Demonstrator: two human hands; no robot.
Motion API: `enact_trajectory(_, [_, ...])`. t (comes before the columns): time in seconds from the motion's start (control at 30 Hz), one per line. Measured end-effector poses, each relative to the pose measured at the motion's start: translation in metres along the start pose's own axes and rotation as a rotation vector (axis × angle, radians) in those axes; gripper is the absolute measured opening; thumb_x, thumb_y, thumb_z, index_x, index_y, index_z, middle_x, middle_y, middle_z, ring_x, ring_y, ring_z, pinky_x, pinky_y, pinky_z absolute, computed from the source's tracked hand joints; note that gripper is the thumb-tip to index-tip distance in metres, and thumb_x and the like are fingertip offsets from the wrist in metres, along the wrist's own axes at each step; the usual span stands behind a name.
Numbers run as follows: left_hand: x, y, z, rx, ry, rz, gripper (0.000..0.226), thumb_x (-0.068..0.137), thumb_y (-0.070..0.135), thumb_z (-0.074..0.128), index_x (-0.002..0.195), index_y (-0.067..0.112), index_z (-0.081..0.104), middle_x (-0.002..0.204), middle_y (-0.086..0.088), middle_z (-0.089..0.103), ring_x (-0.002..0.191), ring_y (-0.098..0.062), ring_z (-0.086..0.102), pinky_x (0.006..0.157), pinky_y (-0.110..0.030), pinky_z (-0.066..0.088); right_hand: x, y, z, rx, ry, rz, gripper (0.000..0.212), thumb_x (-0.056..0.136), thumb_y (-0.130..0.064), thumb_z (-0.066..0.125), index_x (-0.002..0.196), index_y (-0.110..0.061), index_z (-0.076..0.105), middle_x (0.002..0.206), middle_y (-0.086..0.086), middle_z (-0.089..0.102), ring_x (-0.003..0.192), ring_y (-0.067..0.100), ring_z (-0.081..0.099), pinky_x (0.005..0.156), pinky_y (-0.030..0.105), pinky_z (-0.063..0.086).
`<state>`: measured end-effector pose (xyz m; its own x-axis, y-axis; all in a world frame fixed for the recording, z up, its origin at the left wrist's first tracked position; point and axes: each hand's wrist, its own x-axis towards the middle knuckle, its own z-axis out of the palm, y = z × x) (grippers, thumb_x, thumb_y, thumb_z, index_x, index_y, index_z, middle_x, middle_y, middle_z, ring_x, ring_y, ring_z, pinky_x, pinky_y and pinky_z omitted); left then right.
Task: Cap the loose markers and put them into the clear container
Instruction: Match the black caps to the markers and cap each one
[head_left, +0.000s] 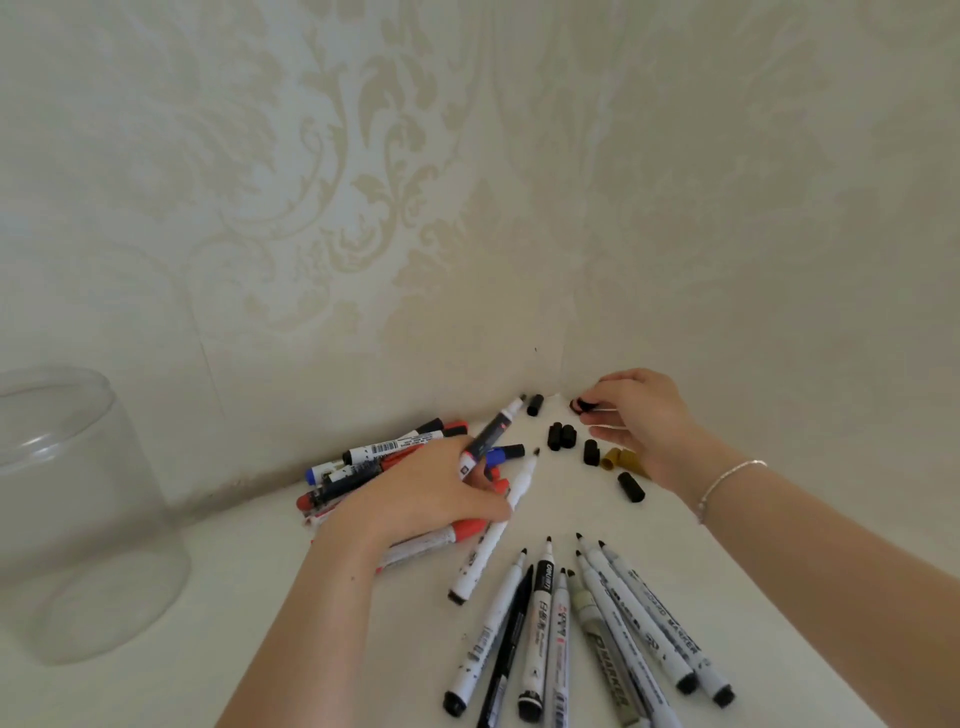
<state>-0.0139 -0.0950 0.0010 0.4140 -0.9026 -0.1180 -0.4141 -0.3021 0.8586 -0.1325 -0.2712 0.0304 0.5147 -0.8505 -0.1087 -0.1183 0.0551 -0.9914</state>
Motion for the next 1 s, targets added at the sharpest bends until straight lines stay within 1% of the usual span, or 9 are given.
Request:
enact_trajectory(0.1, [-0.001, 0.007, -0.004, -0.292, 0.109, 0.011, 0.019, 0.084, 0.009, 0.066, 0.087, 0.008, 0.047, 0.075, -0.012, 0.068, 0.062, -0.013, 0.068, 0.046, -0.018, 0.046, -0.001, -0.002, -0.001, 0.174, -0.122, 0.049, 0.011, 0.086, 0.000, 0.061, 0.095, -0.005, 0.058, 0.101, 0.020, 0.070, 0.085, 0.027, 0.066, 0.080, 0.034, 0.055])
enact_trajectory(0.17, [0.001, 0.007, -0.004, -0.379, 0.172, 0.004, 0.014, 0.089, 0.012, 0.062, 0.091, 0.005, 0.051, 0.070, -0.009, 0.071, 0.059, -0.010, 0.067, 0.047, -0.019, 0.048, -0.003, -0.004, 0.003, 0.277, -0.224, 0.058, 0.013, 0.088, 0.001, 0.059, 0.099, -0.004, 0.056, 0.102, 0.020, 0.070, 0.087, 0.027, 0.067, 0.083, 0.035, 0.055])
enact_trajectory(0.23, [0.005, 0.002, -0.003, -0.417, 0.219, 0.030, 0.018, 0.089, 0.016, 0.063, 0.080, 0.009, 0.050, 0.068, -0.006, 0.071, 0.060, -0.010, 0.067, 0.052, -0.021, 0.049, -0.006, -0.006, 0.009, 0.333, -0.279, 0.034, 0.017, 0.088, 0.002, 0.058, 0.103, -0.003, 0.054, 0.099, 0.019, 0.071, 0.087, 0.025, 0.069, 0.083, 0.033, 0.055])
enact_trajectory(0.43, [0.010, -0.002, -0.002, -0.567, 0.287, 0.062, 0.028, 0.085, 0.016, 0.069, 0.071, 0.014, 0.045, 0.087, -0.018, 0.070, 0.063, -0.015, 0.069, 0.054, -0.020, 0.051, -0.011, -0.011, 0.021, 0.286, -0.301, -0.021, 0.019, 0.088, 0.002, 0.058, 0.106, -0.005, 0.053, 0.103, 0.017, 0.071, 0.091, 0.026, 0.067, 0.083, 0.031, 0.055])
enact_trajectory(0.6, [0.008, 0.003, 0.000, -0.601, 0.323, 0.075, 0.030, 0.086, 0.013, 0.069, 0.075, 0.012, 0.041, 0.082, -0.014, 0.066, 0.060, -0.009, 0.069, 0.047, -0.014, 0.048, -0.012, -0.011, 0.022, 0.243, -0.374, 0.002, 0.018, 0.088, 0.002, 0.057, 0.103, -0.006, 0.053, 0.103, 0.018, 0.072, 0.093, 0.027, 0.067, 0.088, 0.034, 0.053])
enact_trajectory(0.67, [0.008, 0.003, 0.002, -0.600, 0.344, 0.083, 0.032, 0.086, 0.015, 0.069, 0.073, 0.013, 0.040, 0.084, -0.014, 0.068, 0.066, -0.012, 0.072, 0.052, -0.018, 0.051, -0.013, -0.011, 0.023, 0.238, -0.388, 0.001, 0.015, 0.088, 0.003, 0.057, 0.098, -0.007, 0.053, 0.102, 0.019, 0.072, 0.091, 0.026, 0.068, 0.086, 0.033, 0.054])
enact_trajectory(0.77, [0.012, 0.002, 0.004, -0.608, 0.408, 0.075, 0.032, 0.085, 0.019, 0.071, 0.073, 0.017, 0.042, 0.086, -0.010, 0.074, 0.084, -0.025, 0.073, 0.084, -0.039, 0.056, -0.013, -0.011, 0.026, 0.254, -0.361, -0.044, 0.007, 0.089, -0.002, 0.059, 0.093, -0.004, 0.053, 0.102, 0.023, 0.070, 0.092, 0.028, 0.069, 0.082, 0.032, 0.056])
enact_trajectory(0.8, [0.014, 0.002, 0.006, -0.664, 0.440, 0.071, 0.031, 0.084, 0.017, 0.072, 0.075, 0.017, 0.042, 0.090, -0.011, 0.074, 0.085, -0.027, 0.072, 0.086, -0.042, 0.056, -0.012, -0.011, 0.027, 0.245, -0.338, -0.069, 0.006, 0.089, -0.003, 0.060, 0.091, -0.004, 0.054, 0.101, 0.024, 0.070, 0.091, 0.028, 0.070, 0.080, 0.032, 0.057])
enact_trajectory(1.0, [0.017, 0.007, 0.022, -0.803, 0.665, 0.072, 0.041, 0.080, 0.013, 0.074, 0.066, 0.021, 0.036, 0.083, -0.010, 0.062, 0.084, -0.031, 0.072, 0.074, -0.042, 0.058, -0.016, -0.009, 0.043, 0.220, -0.218, -0.163, 0.009, 0.088, -0.001, 0.063, 0.081, -0.001, 0.056, 0.096, 0.029, 0.068, 0.082, 0.030, 0.070, 0.069, 0.028, 0.060])
